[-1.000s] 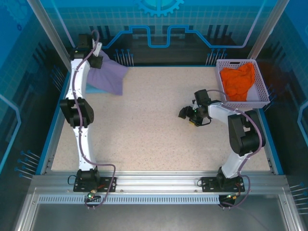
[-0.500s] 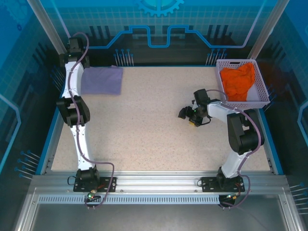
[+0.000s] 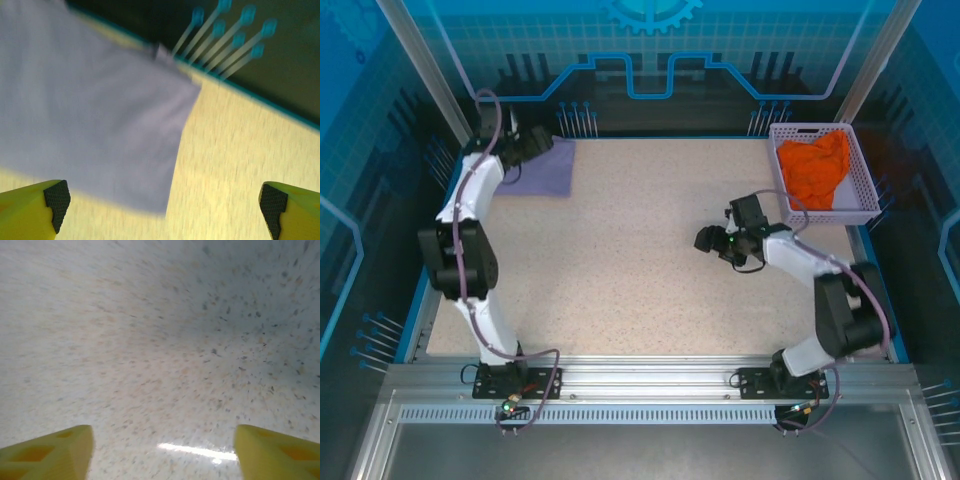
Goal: Fold and stack the t-shirts
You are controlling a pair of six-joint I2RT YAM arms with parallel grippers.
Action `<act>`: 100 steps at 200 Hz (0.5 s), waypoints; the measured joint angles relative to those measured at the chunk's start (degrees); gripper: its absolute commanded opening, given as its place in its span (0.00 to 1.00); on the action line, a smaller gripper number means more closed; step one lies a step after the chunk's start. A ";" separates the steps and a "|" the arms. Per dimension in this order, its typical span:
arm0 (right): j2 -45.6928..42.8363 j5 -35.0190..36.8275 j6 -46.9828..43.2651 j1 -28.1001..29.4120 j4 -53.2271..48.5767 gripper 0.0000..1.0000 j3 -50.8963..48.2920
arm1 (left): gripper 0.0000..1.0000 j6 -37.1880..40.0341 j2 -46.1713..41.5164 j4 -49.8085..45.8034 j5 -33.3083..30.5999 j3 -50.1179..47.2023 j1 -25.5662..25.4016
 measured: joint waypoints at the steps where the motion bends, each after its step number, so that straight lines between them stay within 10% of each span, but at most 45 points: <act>1: -0.98 0.39 0.33 0.09 0.17 0.98 -0.35 | 0.99 -0.11 -0.55 0.31 0.00 -0.72 -0.11; 65: -38.45 19.10 -4.66 0.72 2.38 1.00 -7.26 | 0.99 -1.27 -47.63 24.85 -1.75 -42.53 -2.99; 100: -46.71 28.15 -5.77 -5.22 2.23 1.00 -9.68 | 0.99 -0.81 -57.70 29.44 -5.51 -54.60 -0.70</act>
